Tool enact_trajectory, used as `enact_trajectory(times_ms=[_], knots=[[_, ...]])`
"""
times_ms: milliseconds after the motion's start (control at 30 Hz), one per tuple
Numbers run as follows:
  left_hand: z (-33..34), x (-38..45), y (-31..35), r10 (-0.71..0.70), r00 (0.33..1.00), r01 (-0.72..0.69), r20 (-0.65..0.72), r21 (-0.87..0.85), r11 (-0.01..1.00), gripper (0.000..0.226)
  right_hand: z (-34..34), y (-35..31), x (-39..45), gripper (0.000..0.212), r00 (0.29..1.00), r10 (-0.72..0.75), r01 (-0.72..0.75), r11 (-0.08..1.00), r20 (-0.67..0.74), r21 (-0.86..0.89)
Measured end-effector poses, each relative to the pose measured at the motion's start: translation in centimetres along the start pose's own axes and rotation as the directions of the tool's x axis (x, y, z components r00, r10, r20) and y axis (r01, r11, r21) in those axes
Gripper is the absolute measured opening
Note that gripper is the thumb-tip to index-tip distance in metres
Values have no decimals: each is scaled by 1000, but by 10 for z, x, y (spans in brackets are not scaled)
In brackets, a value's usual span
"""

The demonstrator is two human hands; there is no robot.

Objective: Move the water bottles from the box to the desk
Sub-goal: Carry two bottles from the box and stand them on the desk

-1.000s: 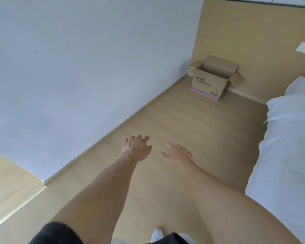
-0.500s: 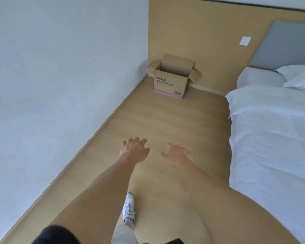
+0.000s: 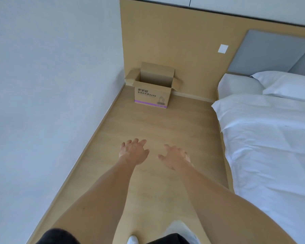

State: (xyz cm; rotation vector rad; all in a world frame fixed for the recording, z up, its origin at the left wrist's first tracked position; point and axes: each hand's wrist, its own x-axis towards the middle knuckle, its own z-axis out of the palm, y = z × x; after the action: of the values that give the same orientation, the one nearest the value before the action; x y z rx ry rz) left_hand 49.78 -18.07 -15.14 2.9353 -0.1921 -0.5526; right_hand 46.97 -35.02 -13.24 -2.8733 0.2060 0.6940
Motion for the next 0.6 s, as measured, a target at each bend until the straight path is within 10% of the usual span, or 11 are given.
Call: enact_trajectory(times_ms=[600], knots=[[-98,260,-51,-112,994,111,8,26,993,55,-102,-63,279,66,996,-84,81,994,38,69]])
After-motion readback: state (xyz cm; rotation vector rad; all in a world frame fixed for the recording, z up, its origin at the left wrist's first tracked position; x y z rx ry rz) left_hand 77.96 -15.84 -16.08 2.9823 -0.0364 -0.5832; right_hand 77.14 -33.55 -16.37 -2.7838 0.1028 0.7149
